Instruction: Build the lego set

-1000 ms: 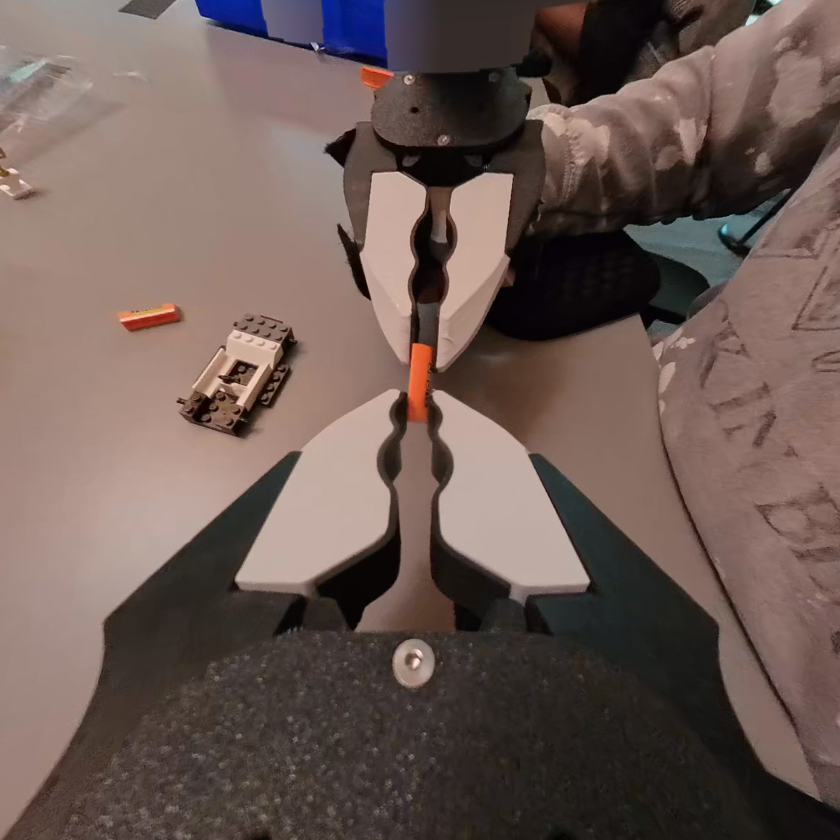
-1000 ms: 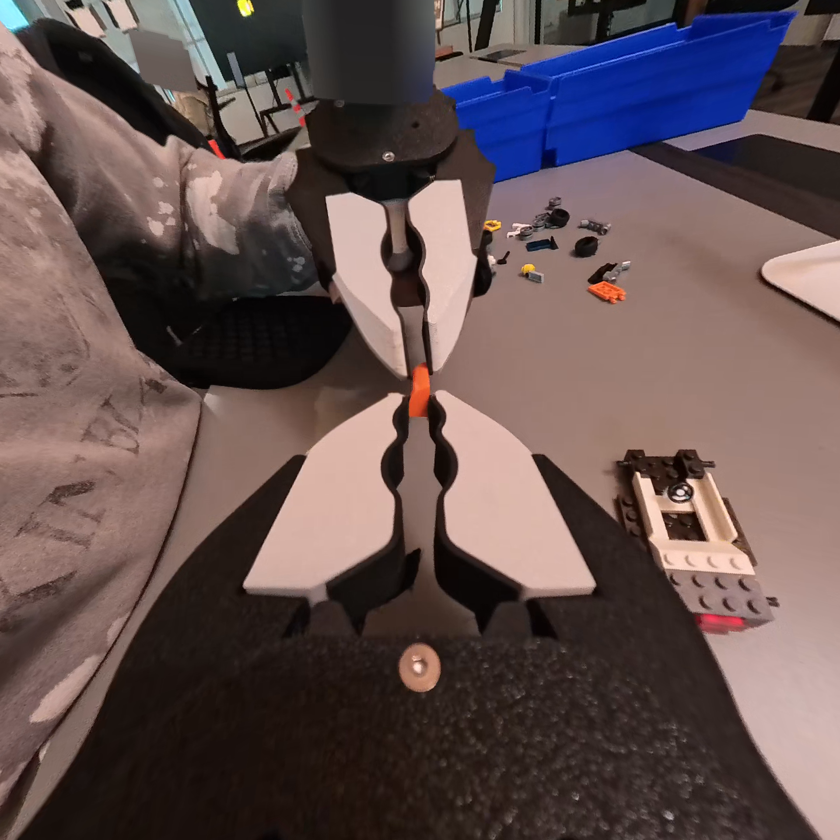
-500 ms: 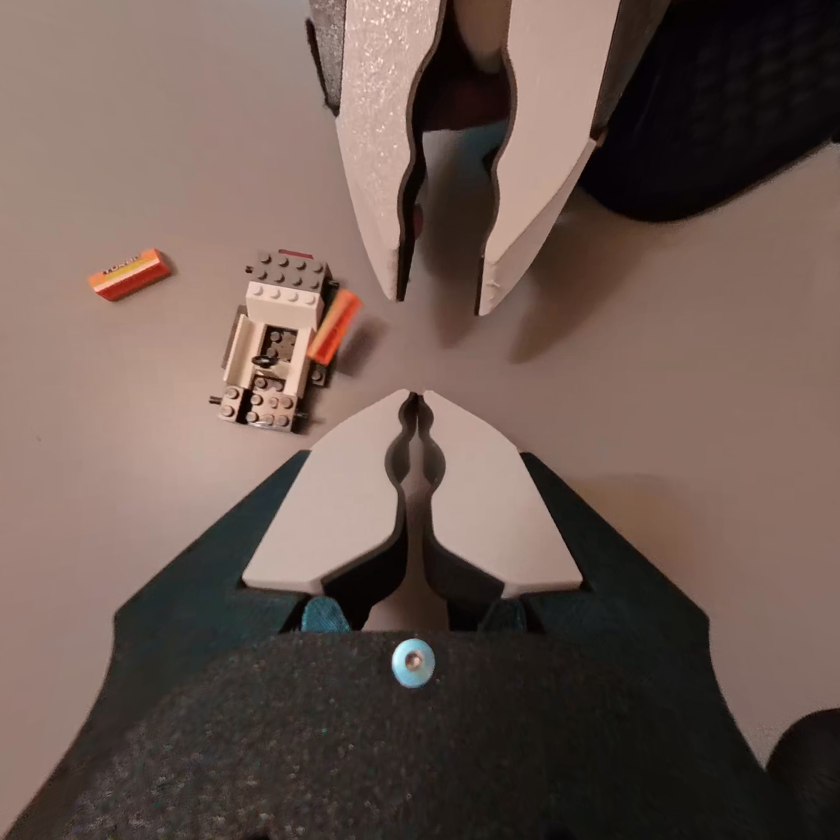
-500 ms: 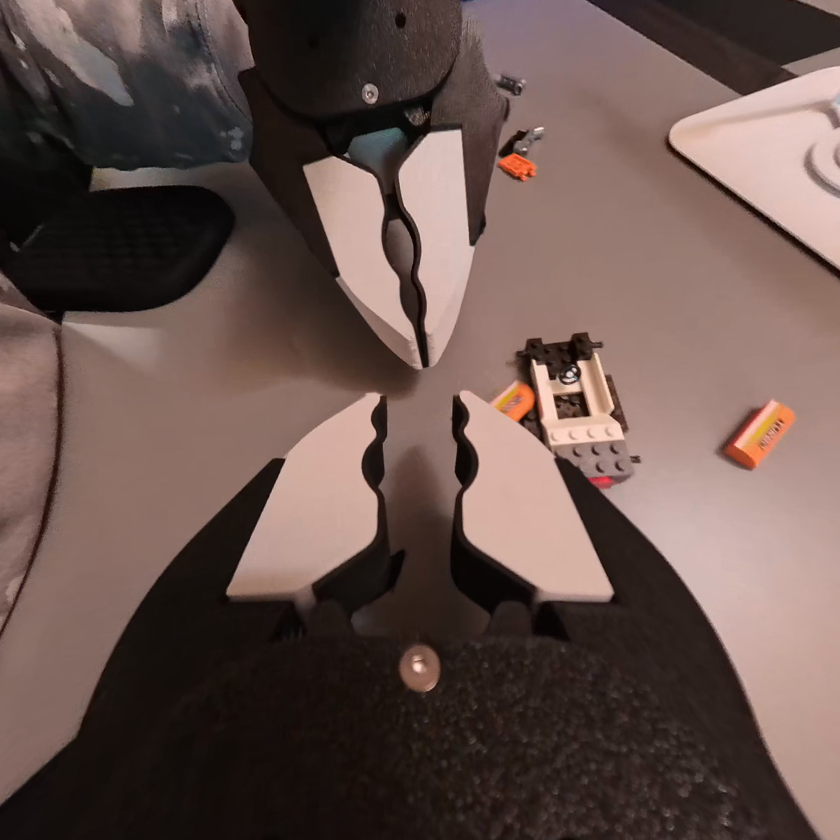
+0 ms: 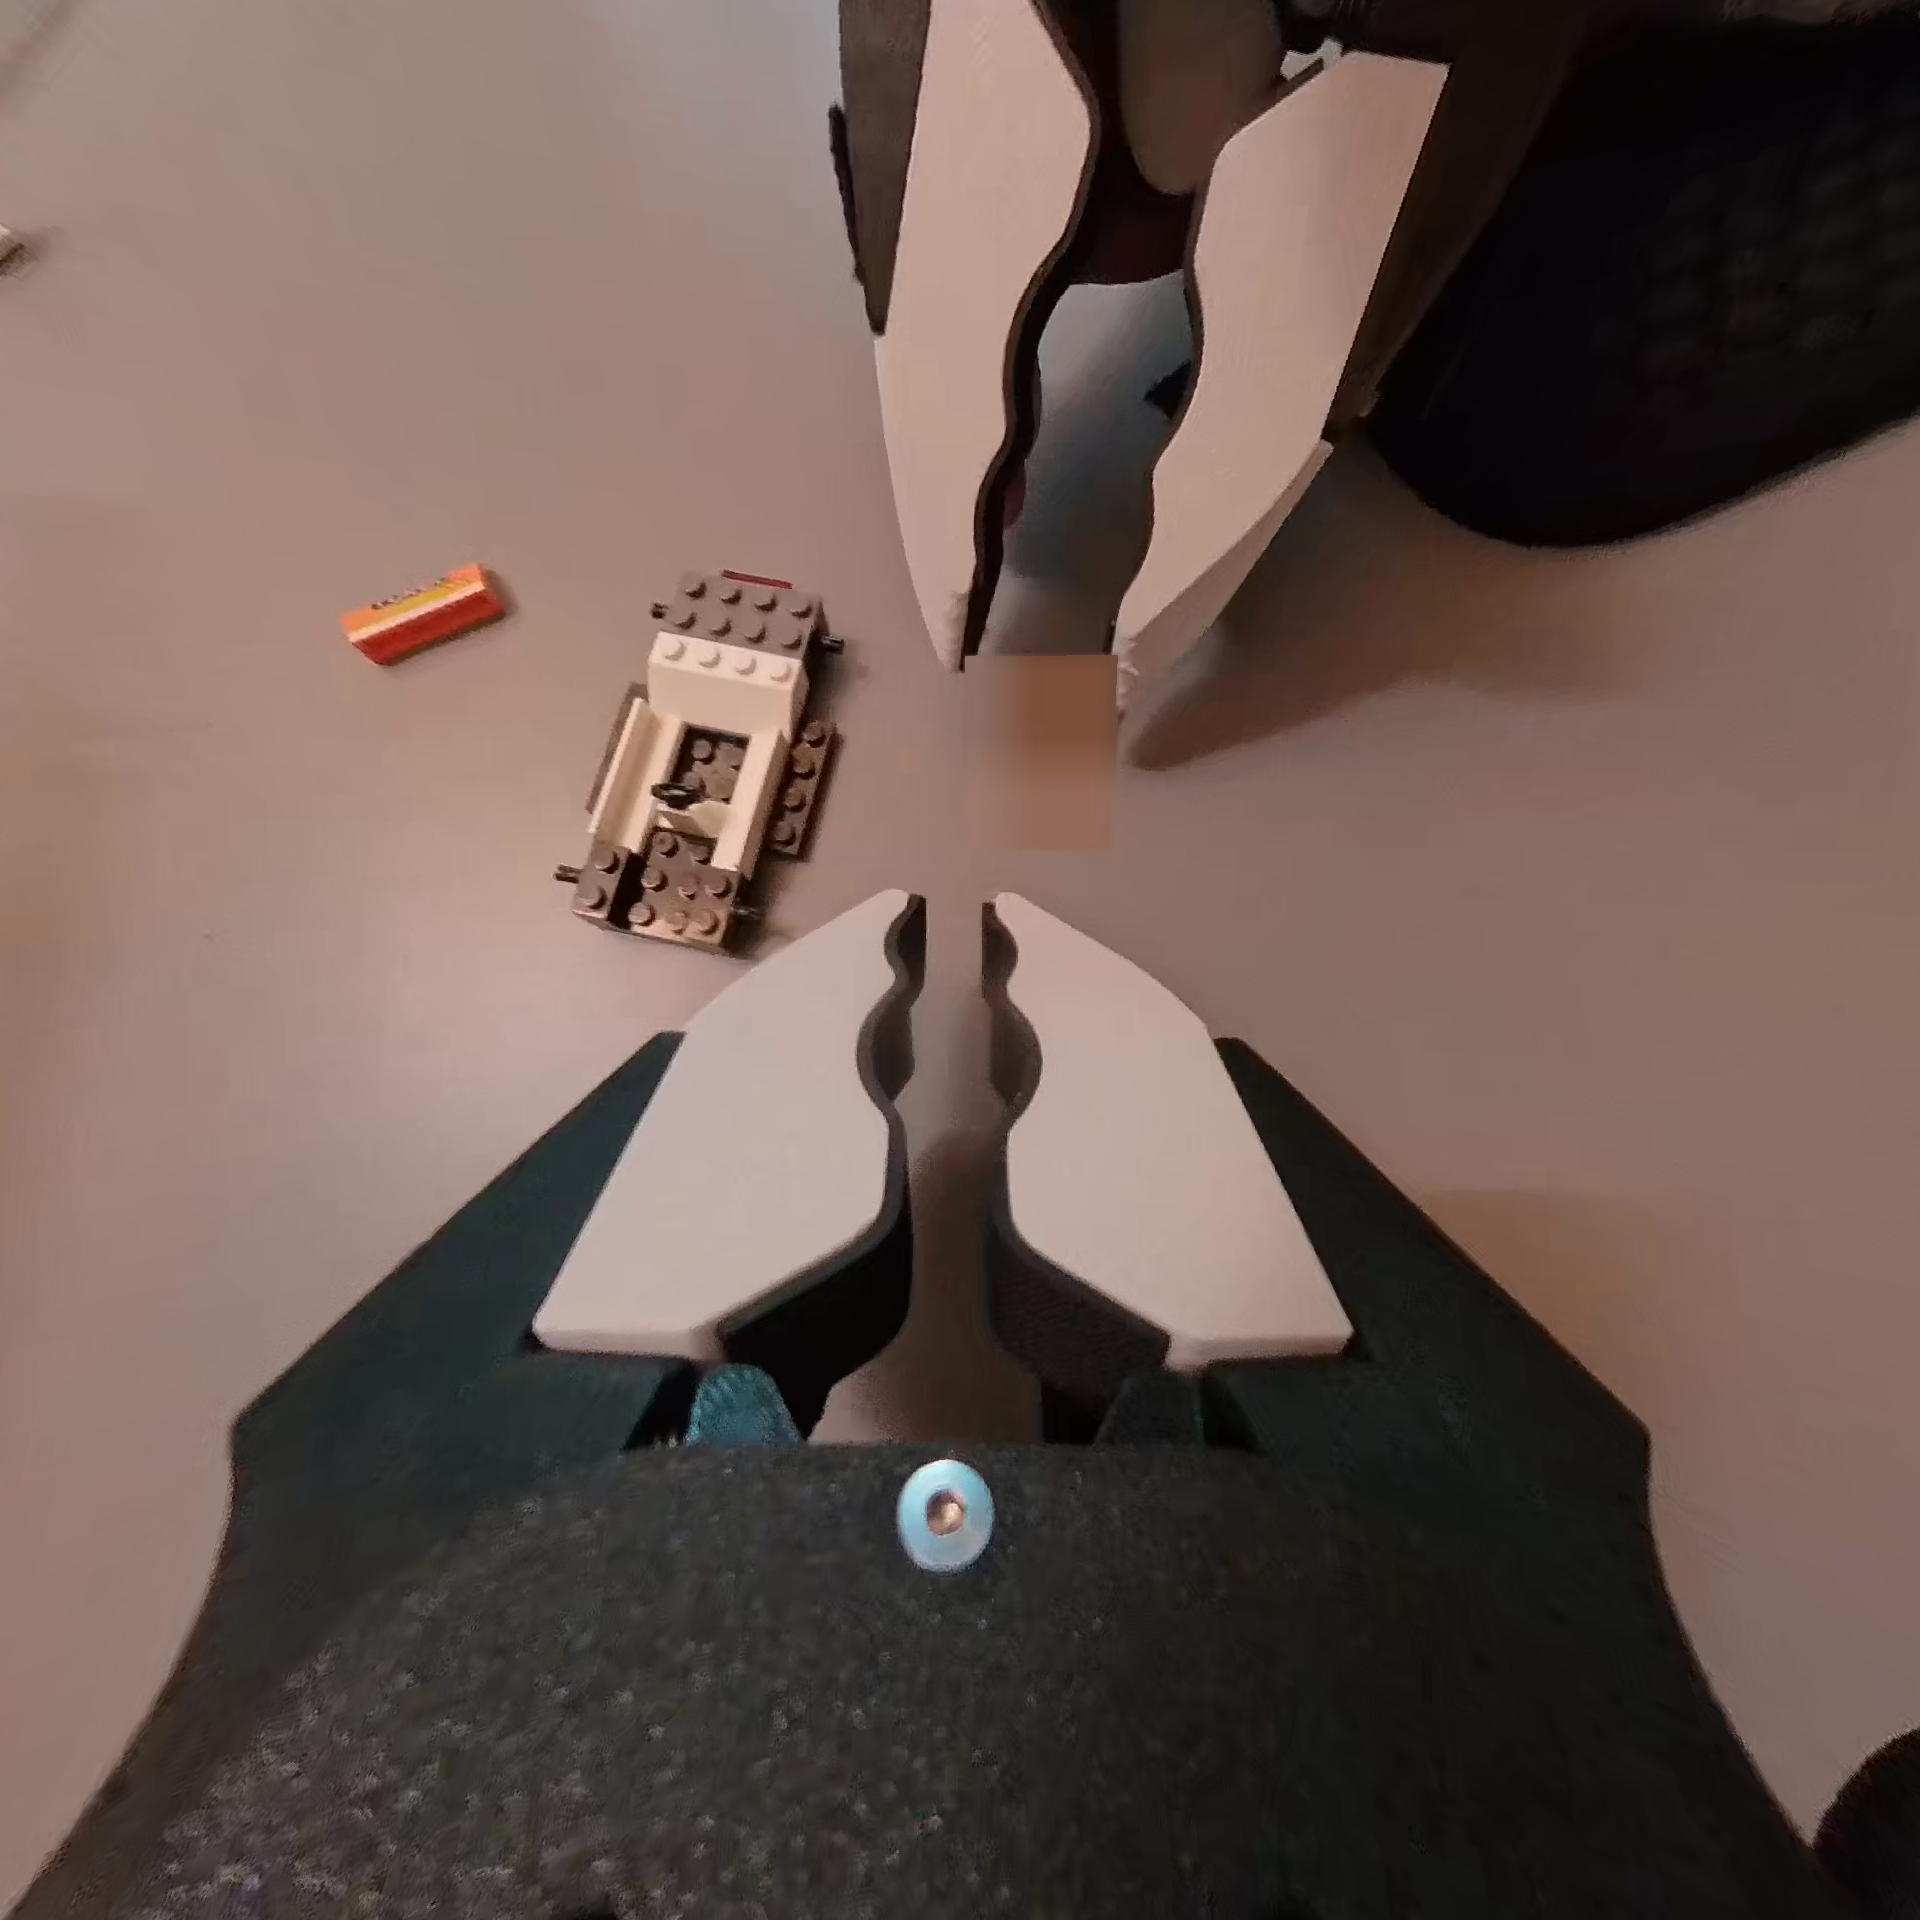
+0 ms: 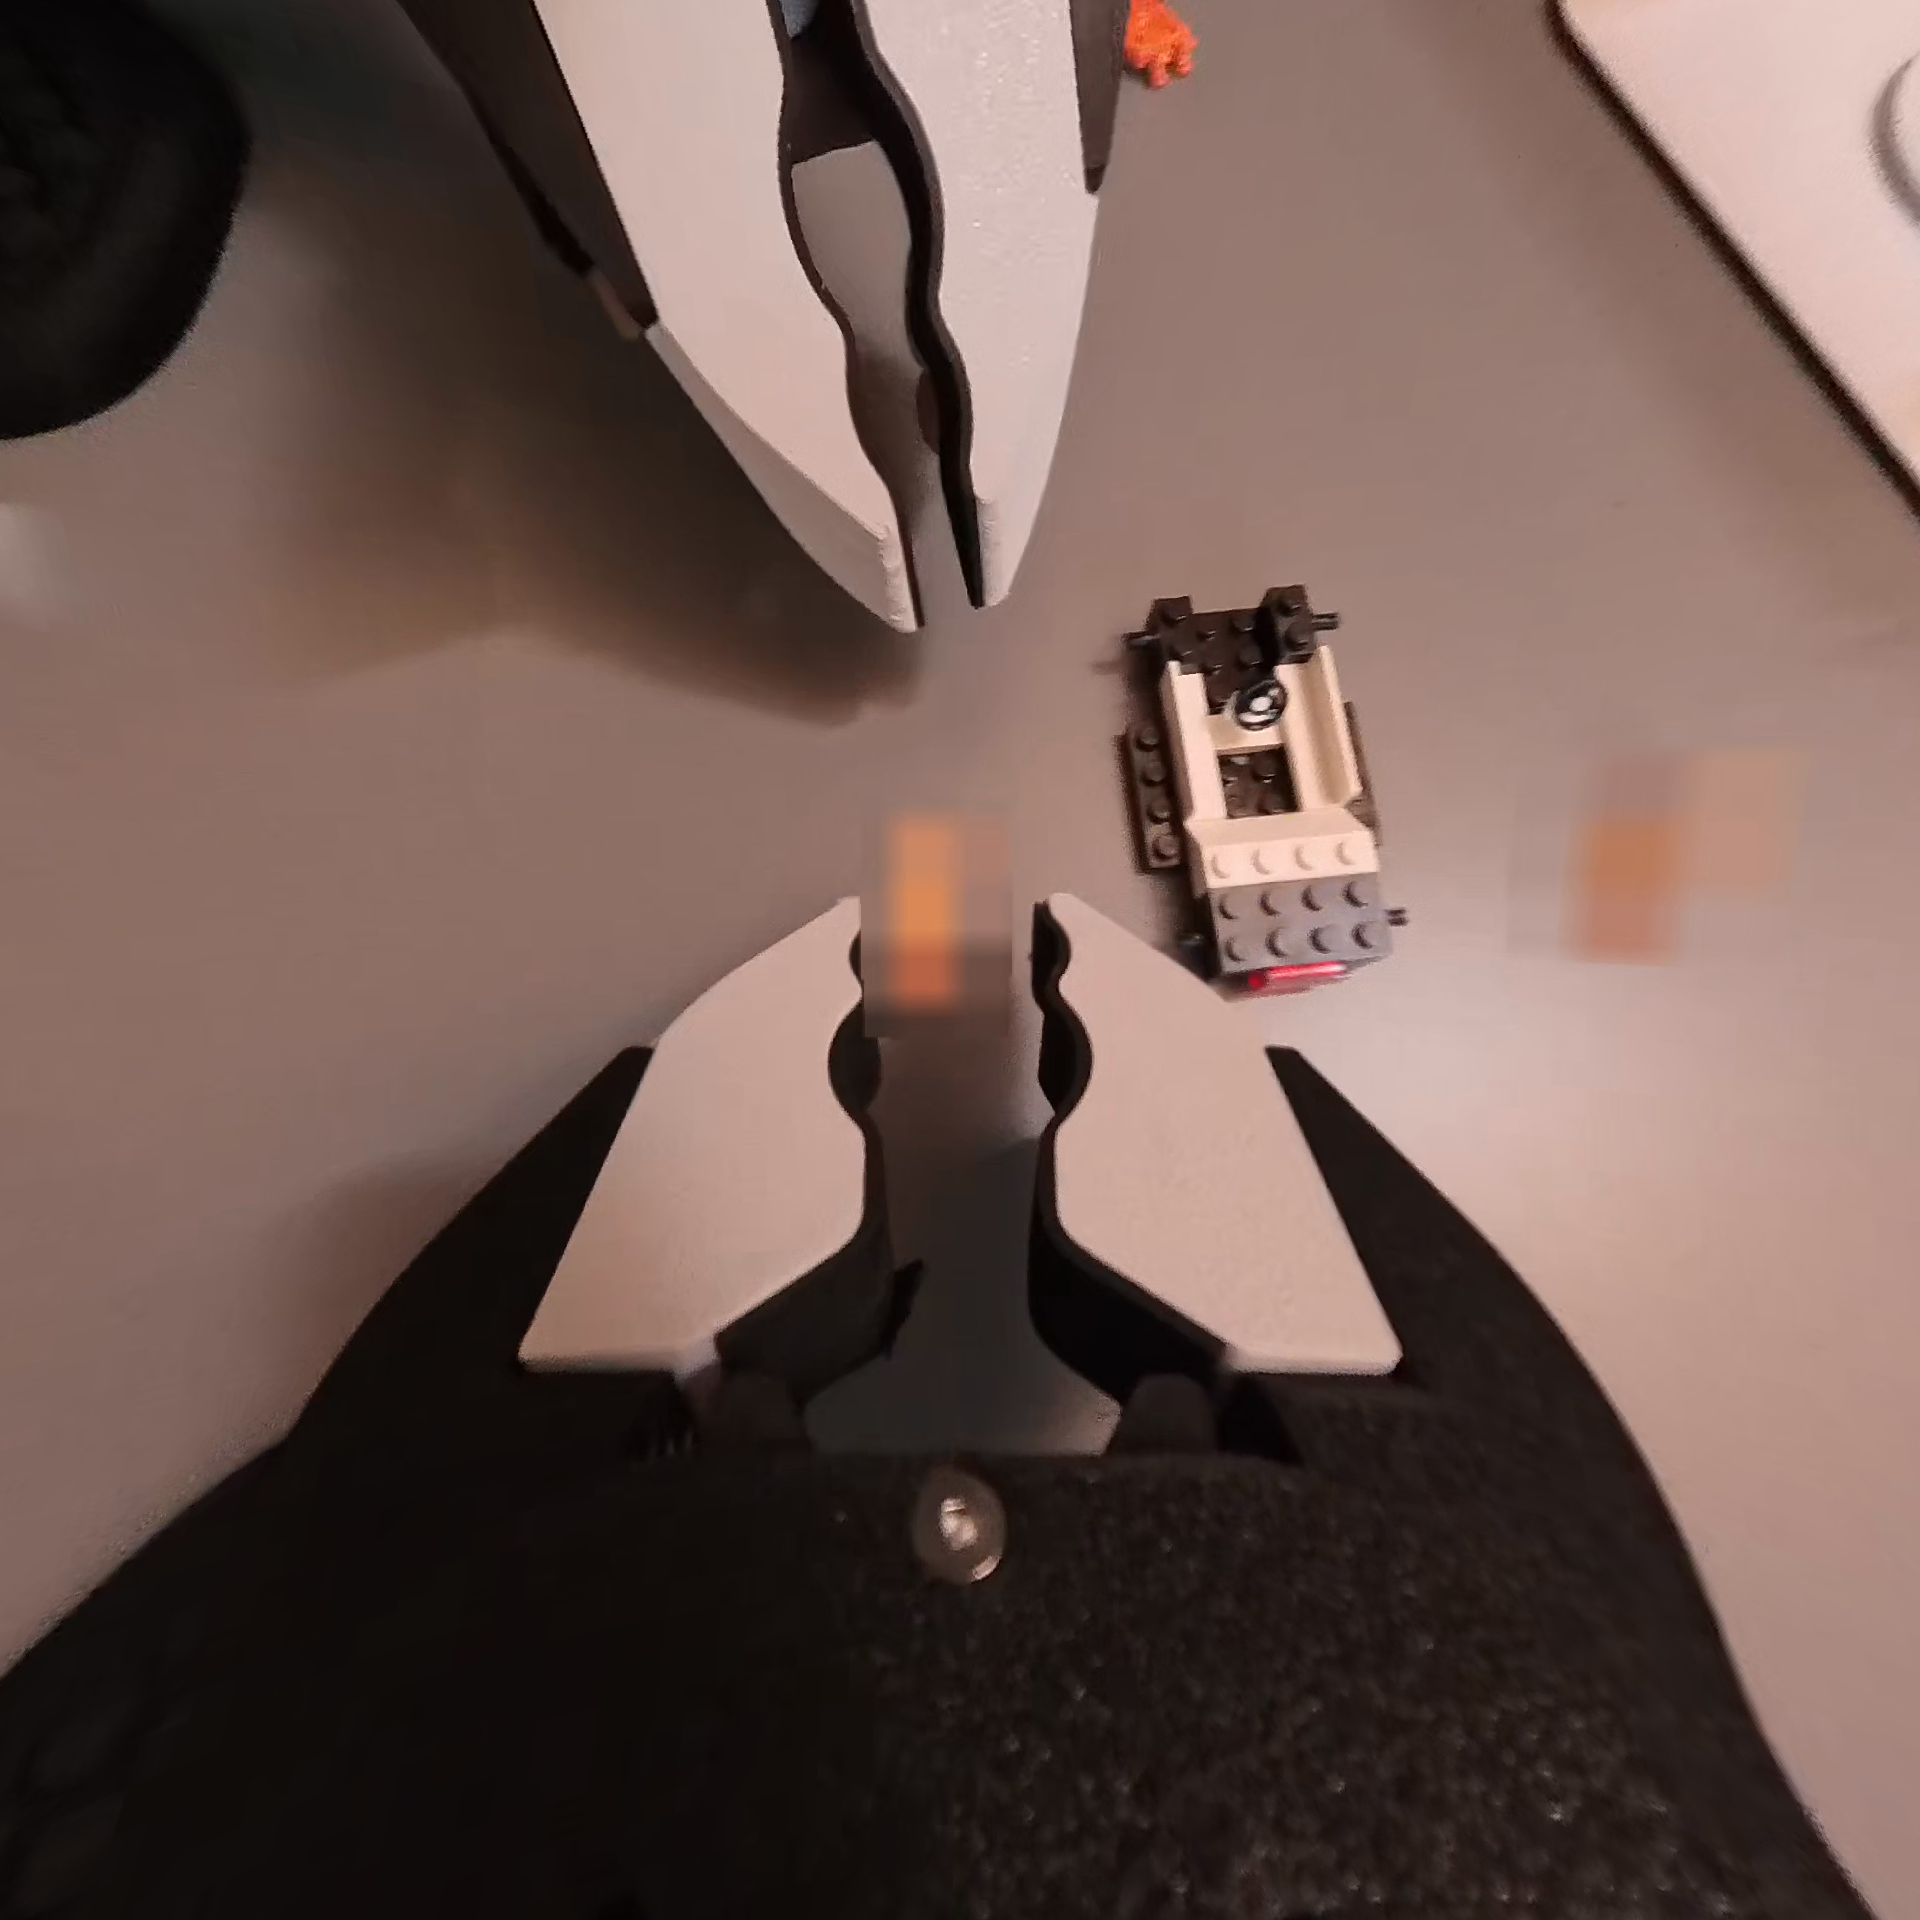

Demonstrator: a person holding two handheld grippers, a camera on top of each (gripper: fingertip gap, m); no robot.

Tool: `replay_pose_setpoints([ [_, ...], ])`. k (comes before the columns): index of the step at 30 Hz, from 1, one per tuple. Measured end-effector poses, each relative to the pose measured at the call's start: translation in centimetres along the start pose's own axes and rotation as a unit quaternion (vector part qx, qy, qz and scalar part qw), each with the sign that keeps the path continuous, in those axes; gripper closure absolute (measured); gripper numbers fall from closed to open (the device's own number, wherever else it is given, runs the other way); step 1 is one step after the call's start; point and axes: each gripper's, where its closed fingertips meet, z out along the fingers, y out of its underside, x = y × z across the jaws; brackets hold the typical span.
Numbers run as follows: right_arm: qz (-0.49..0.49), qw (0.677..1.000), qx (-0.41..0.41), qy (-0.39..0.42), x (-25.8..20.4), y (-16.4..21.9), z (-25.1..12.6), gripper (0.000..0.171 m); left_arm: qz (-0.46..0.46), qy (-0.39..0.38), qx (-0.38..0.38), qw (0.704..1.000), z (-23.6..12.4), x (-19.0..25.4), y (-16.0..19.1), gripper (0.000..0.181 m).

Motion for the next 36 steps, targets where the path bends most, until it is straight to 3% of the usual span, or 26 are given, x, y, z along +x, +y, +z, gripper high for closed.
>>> replay_pose_setpoints([
  [3, 0.004, 0.999, -0.033, -0.002, -0.4, 0.7, 0.7, 0.149, -0.009, 0.01, 0.005, 1.0, 0.4, 0.7, 0.2, 0.17],
  [5, -0.025, 0.999, -0.045, 0.012, -0.4, 0.9, 1.0, 0.16, -0.017, 0.019, 0.011, 1.0, 0.7, 1.2, 0.1, 0.169],
  [9, -0.102, 0.994, -0.007, 0.029, -1.2, -0.4, 0.9, 0.169, -0.047, 0.041, 0.016, 0.998, 1.3, 2.0, 0.1, 0.167],
  [14, -0.198, 0.978, -0.01, 0.067, -2.2, -0.1, 0.9, 0.169, -0.103, 0.065, 0.024, 0.992, 1.7, 2.2, 0.0, 0.164],
  [19, -0.203, 0.974, 0.024, 0.097, -2.5, -1.0, -0.1, 0.169, -0.125, 0.12, 0.033, 0.984, 1.5, 3.8, -0.6, 0.163],
  [22, -0.237, 0.961, 0.043, 0.138, -2.4, -1.9, -0.9, 0.169, -0.19, 0.173, 0.066, 0.964, 0.9, 4.5, -1.6, 0.162],
  [28, -0.329, 0.917, 0.055, 0.219, -2.5, -3.3, -2.1, 0.17, -0.355, 0.231, 0.145, 0.894, -0.2, 3.4, -3.3, 0.16],
  [33, -0.376, 0.892, 0.05, 0.246, -2.9, -3.7, -2.0, 0.17, -0.417, 0.261, 0.174, 0.853, -0.4, 3.4, -3.9, 0.166],
  [36, -0.385, 0.887, 0.047, 0.249, -3.1, -3.7, -1.8, 0.17, -0.427, 0.26, 0.177, 0.848, -0.3, 3.3, -3.8, 0.169],
])
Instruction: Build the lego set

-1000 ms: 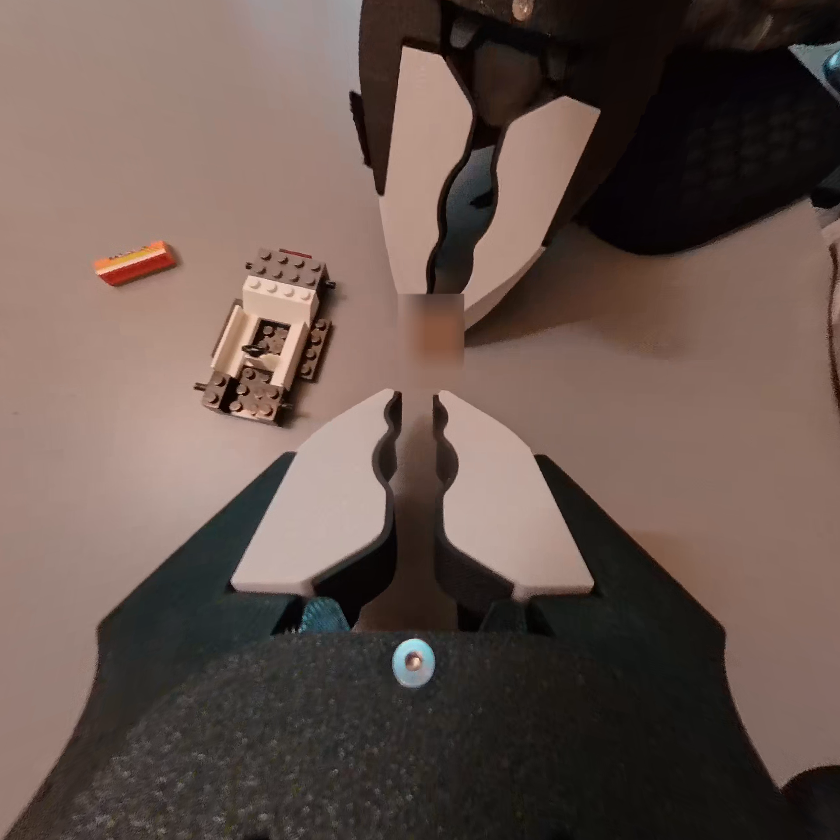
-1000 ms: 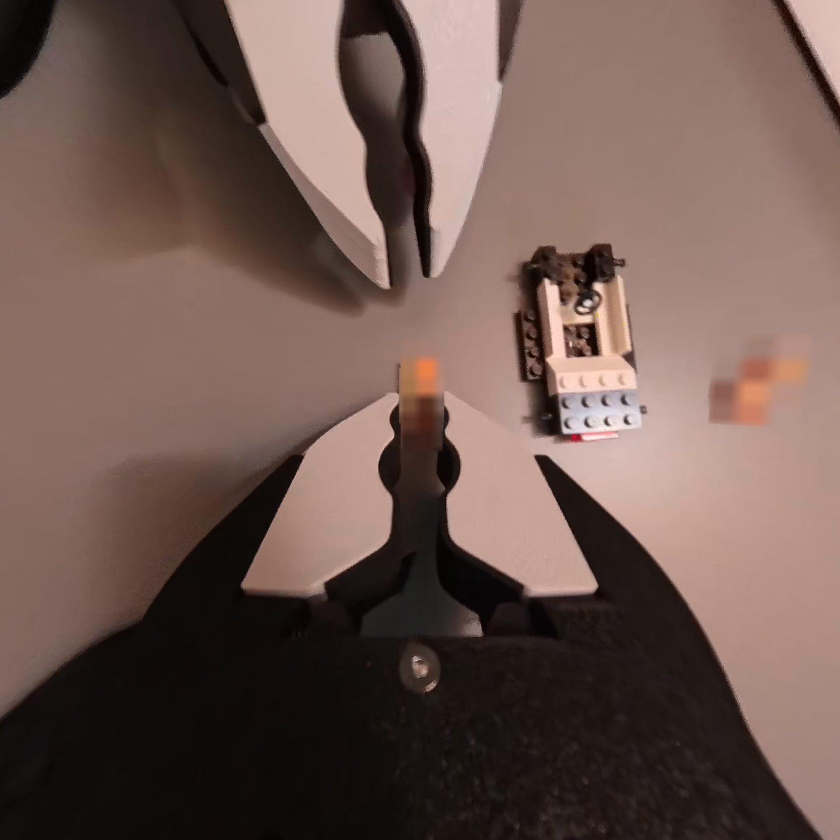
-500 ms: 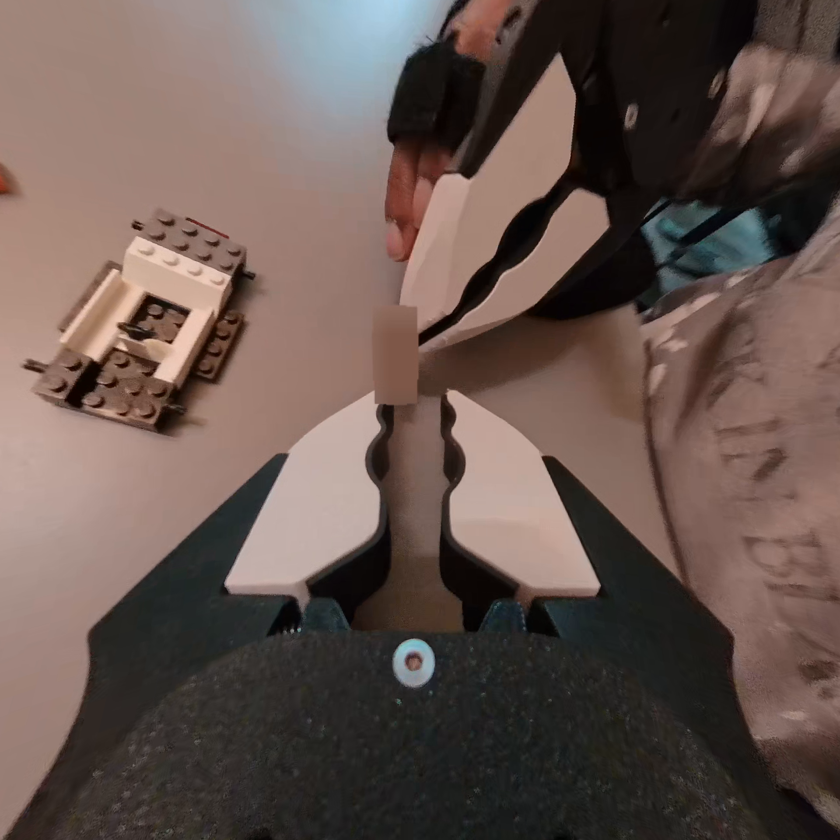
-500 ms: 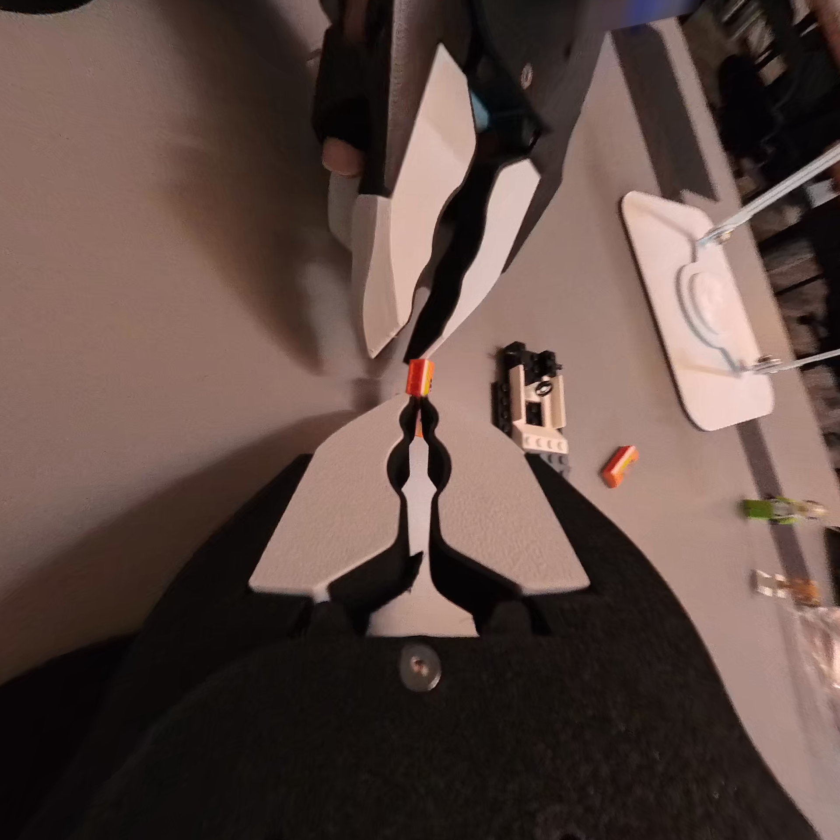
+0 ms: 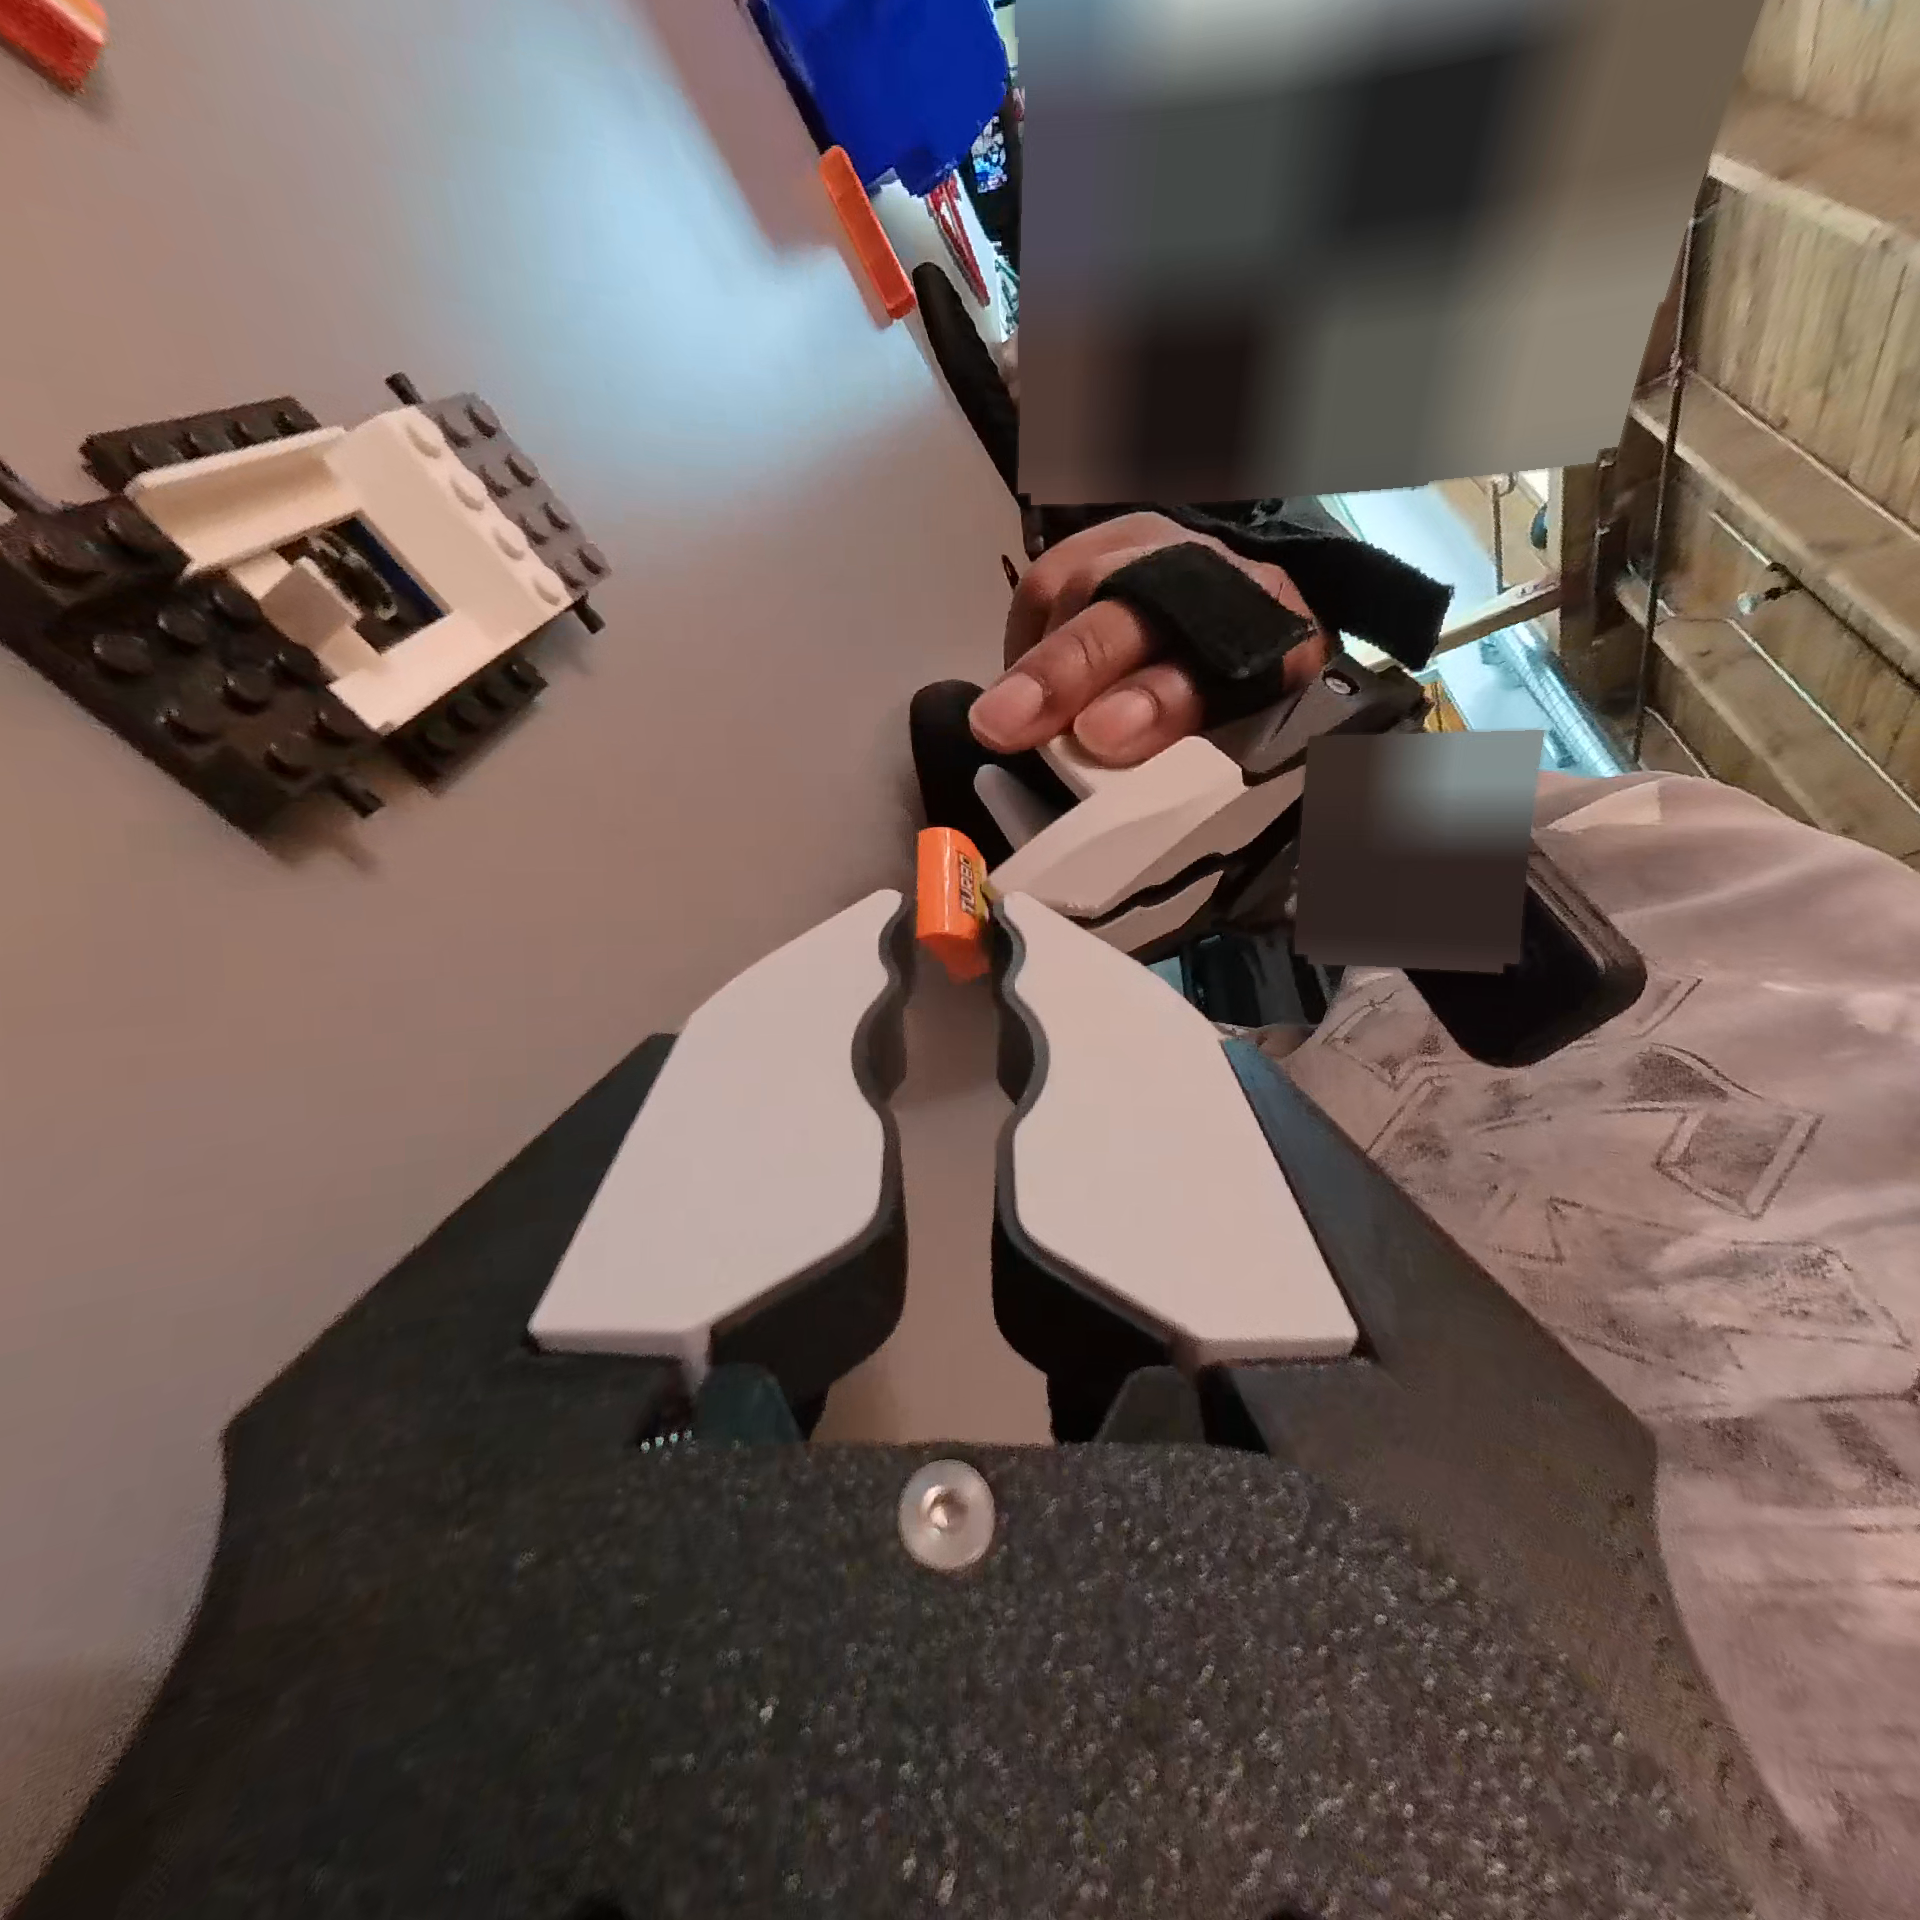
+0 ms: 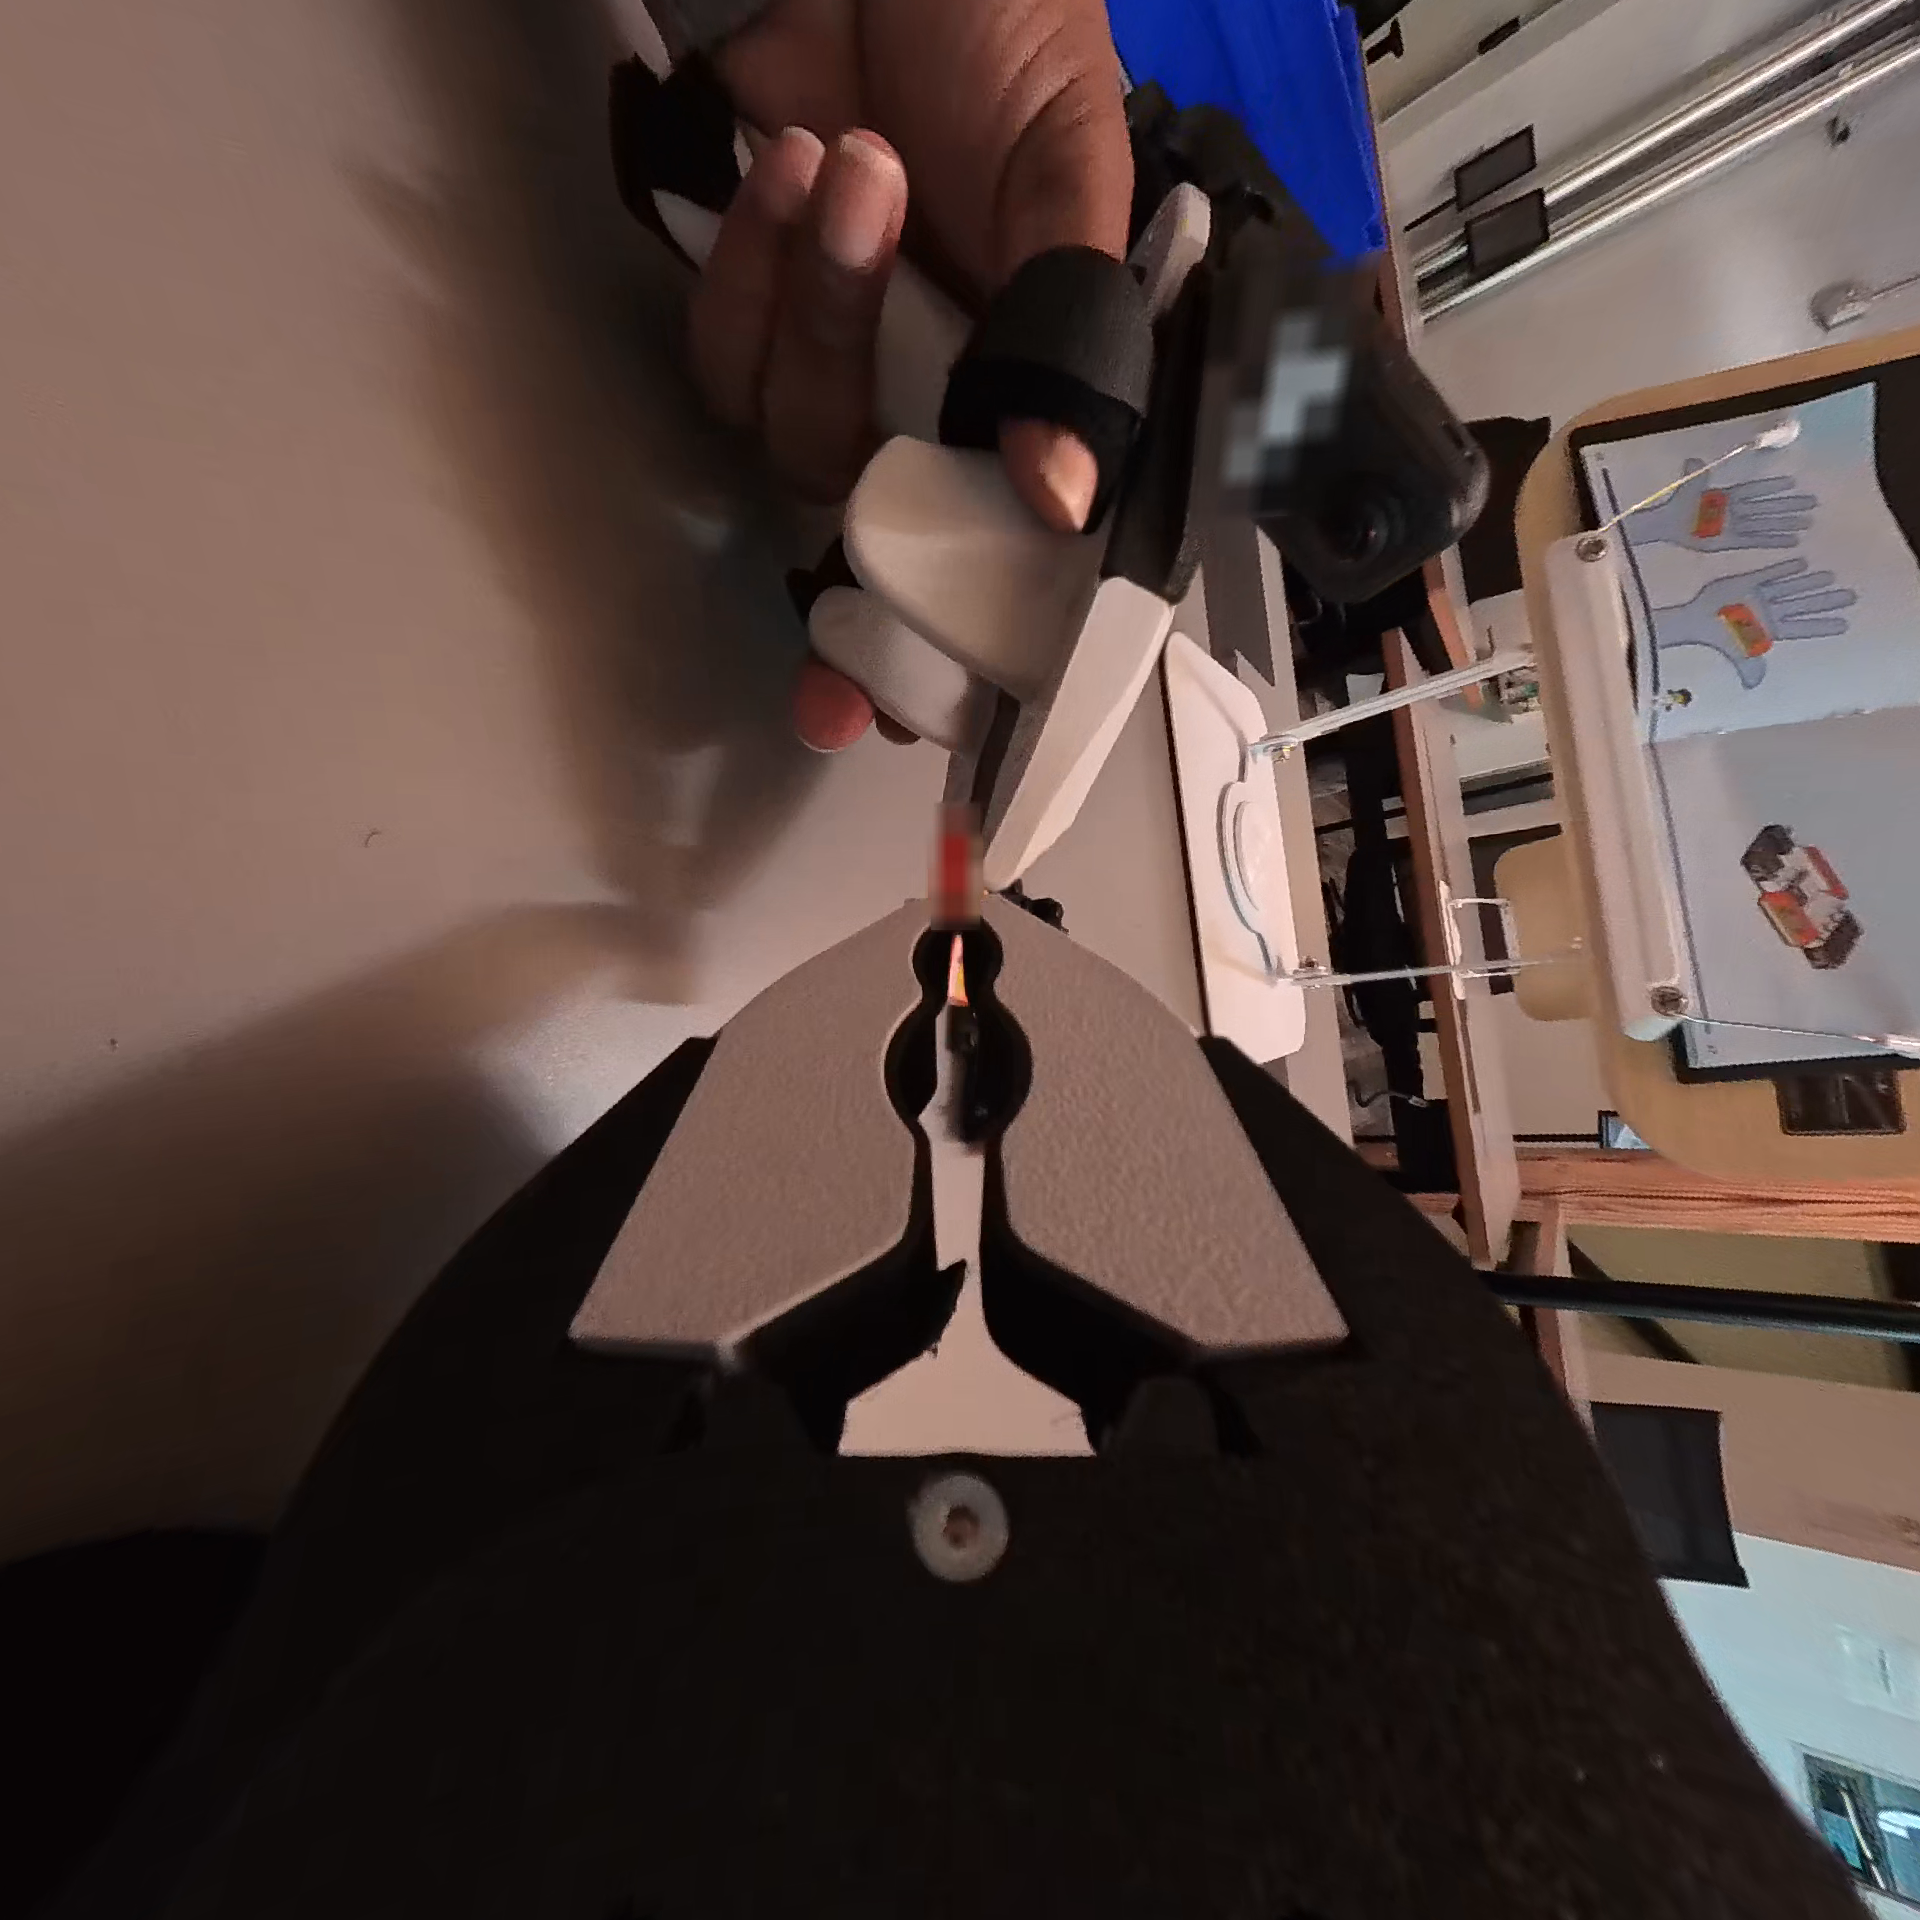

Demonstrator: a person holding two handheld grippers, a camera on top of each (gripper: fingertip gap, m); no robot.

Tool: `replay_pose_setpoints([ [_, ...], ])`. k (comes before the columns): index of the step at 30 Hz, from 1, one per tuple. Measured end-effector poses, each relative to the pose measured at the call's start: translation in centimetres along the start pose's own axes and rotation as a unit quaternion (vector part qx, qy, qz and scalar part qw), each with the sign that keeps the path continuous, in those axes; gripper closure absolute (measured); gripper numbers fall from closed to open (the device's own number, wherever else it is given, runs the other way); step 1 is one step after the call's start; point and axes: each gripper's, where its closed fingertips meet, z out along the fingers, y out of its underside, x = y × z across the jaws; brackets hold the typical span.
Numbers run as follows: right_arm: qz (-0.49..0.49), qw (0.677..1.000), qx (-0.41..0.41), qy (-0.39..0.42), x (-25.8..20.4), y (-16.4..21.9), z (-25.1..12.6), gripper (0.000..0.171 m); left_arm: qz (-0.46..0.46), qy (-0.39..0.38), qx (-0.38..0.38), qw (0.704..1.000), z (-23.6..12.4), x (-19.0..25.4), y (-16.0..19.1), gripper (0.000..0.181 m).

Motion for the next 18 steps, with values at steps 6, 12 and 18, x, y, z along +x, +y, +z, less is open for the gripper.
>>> replay_pose_setpoints([
  [6, 0.136, 0.987, 0.03, -0.076, -0.2, -0.3, -0.5, 0.159, 0.144, -0.061, -0.035, 0.987, -0.4, -0.4, 0.5, 0.174],
  [12, 0.283, 0.932, 0.03, -0.224, 0.6, -0.1, -1.0, 0.149, 0.348, -0.129, -0.082, 0.925, 0.0, -0.2, 1.3, 0.174],
  [18, 0.251, 0.917, -0.013, -0.31, -1.2, 0.1, -0.2, 0.152, 0.417, -0.155, -0.096, 0.891, 0.3, 0.3, 1.2, 0.174],
])
